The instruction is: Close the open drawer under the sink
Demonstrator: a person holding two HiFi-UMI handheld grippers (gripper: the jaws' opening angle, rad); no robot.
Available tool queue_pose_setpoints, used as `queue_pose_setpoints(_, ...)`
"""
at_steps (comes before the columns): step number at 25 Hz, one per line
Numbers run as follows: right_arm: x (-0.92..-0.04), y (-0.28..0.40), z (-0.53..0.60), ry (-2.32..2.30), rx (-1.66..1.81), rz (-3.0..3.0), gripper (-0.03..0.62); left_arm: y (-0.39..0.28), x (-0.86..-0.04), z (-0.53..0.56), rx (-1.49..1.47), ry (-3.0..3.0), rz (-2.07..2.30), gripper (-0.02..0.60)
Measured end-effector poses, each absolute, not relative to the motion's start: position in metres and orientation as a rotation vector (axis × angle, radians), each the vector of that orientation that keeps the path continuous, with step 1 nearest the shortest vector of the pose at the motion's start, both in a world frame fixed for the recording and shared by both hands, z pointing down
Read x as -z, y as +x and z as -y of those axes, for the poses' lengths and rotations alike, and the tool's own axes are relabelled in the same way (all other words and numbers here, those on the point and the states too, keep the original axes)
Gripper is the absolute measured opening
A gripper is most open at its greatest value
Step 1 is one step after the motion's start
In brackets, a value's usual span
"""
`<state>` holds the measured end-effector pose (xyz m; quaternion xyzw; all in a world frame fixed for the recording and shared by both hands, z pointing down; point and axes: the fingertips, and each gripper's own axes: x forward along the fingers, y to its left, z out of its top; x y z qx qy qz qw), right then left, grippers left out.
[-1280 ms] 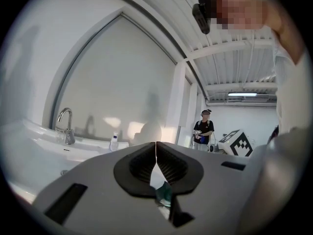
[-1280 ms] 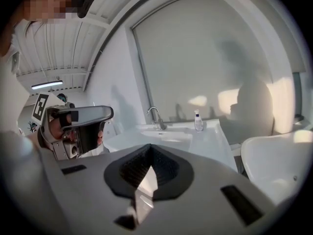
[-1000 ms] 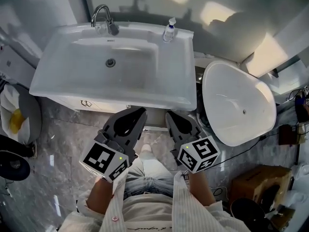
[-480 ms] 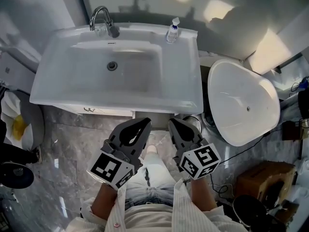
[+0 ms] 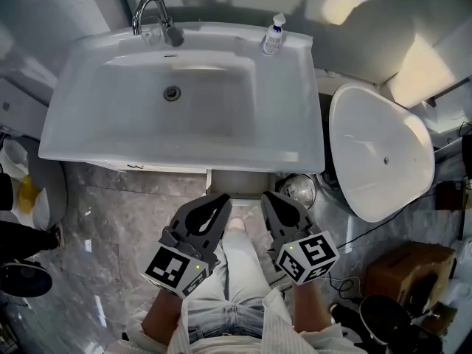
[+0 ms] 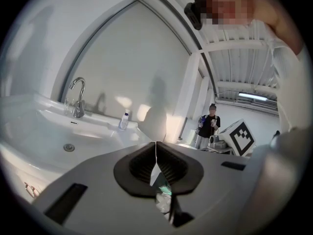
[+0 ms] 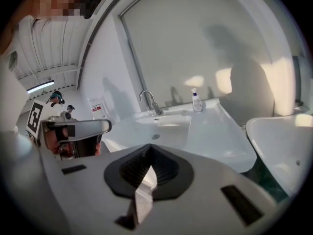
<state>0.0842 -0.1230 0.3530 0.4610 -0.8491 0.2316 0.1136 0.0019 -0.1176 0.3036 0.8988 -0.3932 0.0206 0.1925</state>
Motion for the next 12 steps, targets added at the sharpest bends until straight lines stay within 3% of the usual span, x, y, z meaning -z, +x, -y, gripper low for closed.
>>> queue_pose_setpoints(12, -0.427, 0.088, 0.1, 1.345, -0.747, 2.419, 0.009, 0.011, -0.403, 0.095, -0.136, 2.449, 1.061, 0.018)
